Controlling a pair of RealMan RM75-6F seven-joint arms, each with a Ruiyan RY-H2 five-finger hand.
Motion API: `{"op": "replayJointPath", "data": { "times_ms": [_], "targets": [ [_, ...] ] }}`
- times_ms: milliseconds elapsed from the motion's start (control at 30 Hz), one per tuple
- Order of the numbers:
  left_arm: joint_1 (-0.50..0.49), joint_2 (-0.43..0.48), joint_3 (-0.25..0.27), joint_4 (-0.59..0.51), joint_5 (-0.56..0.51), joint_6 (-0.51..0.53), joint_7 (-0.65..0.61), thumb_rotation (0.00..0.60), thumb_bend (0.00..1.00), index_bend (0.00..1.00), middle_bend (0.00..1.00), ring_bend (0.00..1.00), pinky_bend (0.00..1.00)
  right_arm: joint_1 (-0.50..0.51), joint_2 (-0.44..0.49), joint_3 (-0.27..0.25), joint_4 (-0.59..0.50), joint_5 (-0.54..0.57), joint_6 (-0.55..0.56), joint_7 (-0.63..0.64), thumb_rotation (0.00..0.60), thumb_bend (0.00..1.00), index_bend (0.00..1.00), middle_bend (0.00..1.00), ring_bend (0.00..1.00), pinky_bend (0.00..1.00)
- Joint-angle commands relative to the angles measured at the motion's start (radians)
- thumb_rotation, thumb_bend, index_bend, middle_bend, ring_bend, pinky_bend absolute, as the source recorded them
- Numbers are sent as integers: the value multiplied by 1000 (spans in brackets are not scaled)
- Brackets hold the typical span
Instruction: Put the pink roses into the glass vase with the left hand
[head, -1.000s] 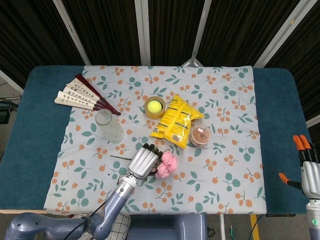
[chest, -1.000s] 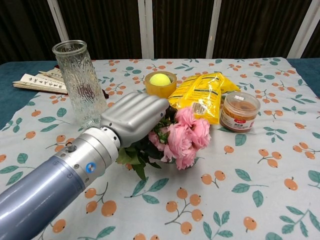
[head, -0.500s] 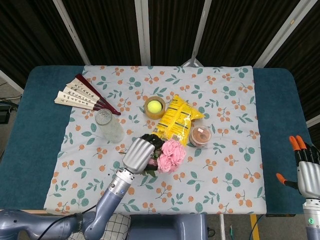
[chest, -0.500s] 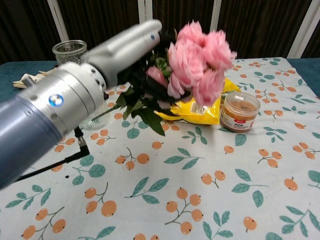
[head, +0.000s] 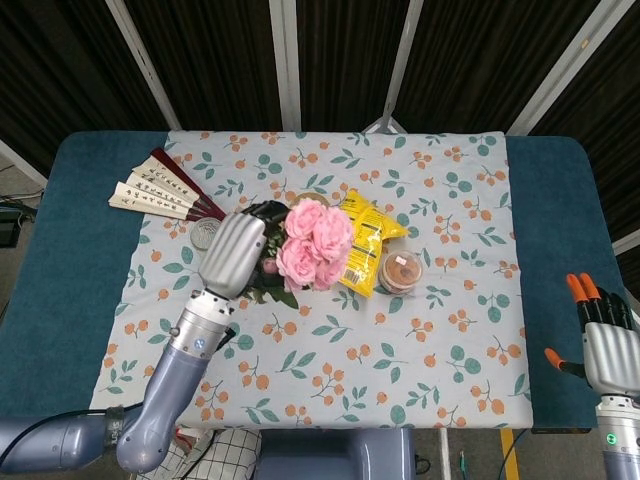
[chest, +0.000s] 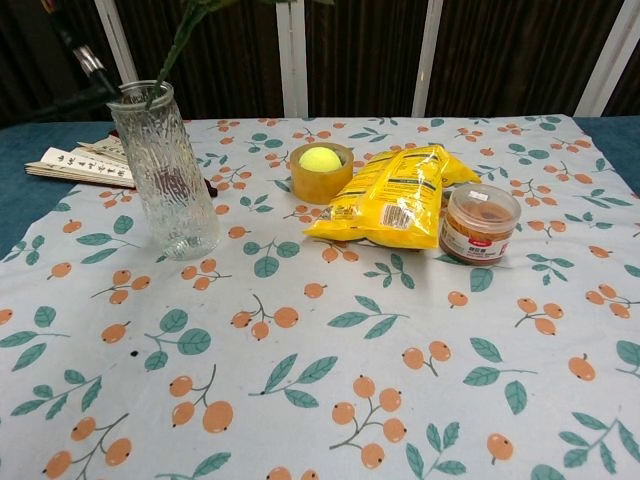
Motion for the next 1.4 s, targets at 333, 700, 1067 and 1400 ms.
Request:
{"op": "replayJointPath", "data": {
  "times_ms": [333,700,1067,1400],
  "targets": [
    [8,108,-118,122,-122,-29,-278,600,337,502,521,347,388,3,-13,5,0,15,4,-27,600,116,0,0,0,0],
    [-10,106,-114,213,-84,-32,-450,600,337,502,523,347,388,2,-15,14,1,36,3,-25,600,116,0,0,0,0],
    [-17,89,-55,264,-63,-37,-574,600,331,500,522,347,387,2,-10,10,-1,36,-7,-13,600,116,0,0,0,0],
    [7,72,15,345,3,-13,-669,600,322,496,519,347,388,-3,-6,12,1,29,4,10,600,116,0,0,0,0]
  ]
}}
